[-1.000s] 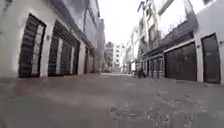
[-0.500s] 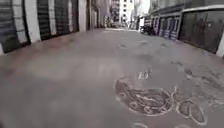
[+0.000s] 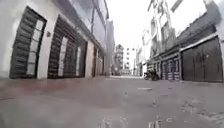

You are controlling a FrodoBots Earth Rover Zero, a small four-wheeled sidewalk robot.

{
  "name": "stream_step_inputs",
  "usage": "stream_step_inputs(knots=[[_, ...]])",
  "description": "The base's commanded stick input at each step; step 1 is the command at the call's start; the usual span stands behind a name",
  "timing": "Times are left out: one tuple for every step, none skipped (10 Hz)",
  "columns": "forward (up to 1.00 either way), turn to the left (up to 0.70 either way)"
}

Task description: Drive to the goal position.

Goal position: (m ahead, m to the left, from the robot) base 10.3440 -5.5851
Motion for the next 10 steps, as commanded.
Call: stream_step_inputs(knots=[[1.0,0.0],[1.0,0.0],[1.0,0.0],[1.0,0.0],[1.0,0.0],[1.0,0.0],[1.0,-0.25],[1.0,-0.39],[1.0,-0.4],[1.0,-0.08]])
